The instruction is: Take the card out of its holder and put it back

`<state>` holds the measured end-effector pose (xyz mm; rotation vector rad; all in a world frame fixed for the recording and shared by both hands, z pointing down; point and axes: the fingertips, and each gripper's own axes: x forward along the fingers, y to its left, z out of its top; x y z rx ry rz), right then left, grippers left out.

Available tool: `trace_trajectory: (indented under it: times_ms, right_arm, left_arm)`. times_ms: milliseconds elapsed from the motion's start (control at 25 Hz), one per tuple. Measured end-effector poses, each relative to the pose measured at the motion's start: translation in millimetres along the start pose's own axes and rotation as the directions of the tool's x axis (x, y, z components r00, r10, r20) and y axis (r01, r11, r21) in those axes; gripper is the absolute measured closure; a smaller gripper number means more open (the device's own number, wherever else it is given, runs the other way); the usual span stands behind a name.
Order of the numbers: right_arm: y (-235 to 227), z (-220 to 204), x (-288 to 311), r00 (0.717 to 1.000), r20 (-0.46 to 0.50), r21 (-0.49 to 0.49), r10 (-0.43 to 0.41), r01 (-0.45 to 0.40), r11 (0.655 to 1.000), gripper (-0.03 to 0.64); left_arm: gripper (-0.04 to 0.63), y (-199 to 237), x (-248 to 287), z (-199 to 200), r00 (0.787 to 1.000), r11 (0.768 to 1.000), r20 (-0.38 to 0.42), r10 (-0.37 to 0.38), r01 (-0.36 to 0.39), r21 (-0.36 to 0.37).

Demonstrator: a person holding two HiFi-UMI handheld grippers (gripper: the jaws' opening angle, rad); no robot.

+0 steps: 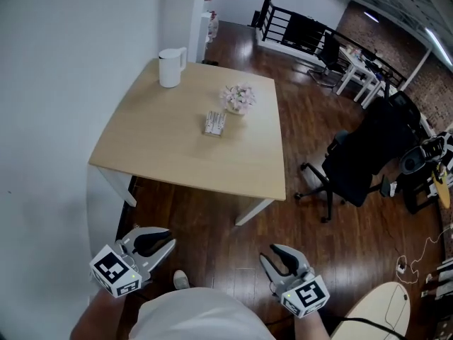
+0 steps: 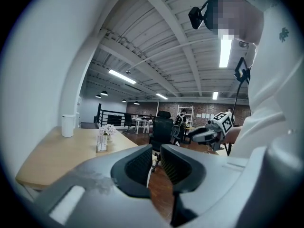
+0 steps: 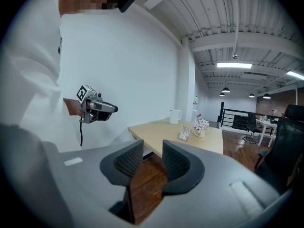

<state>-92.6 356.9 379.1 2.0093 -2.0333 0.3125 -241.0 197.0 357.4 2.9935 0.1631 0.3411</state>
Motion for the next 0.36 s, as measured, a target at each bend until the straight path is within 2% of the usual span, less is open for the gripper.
trace_trajectory:
  times_ms: [200,360]
  right_arm:
    - [3,-17,-42,1.0,0.001,0.002,0.014,-0.014,1.0,0.487]
    - [3,-34,-65,1.0,0.017,0.002,0.018,-0.018,1.0,0.491]
  left_arm:
    - [0.534,-44,5,2,1.0,1.0,0.001,0.007,-0.007,0.005]
    - [0.534,-74,3,1,1.0,1.0,0.024,0.01,-0.009,-0.028]
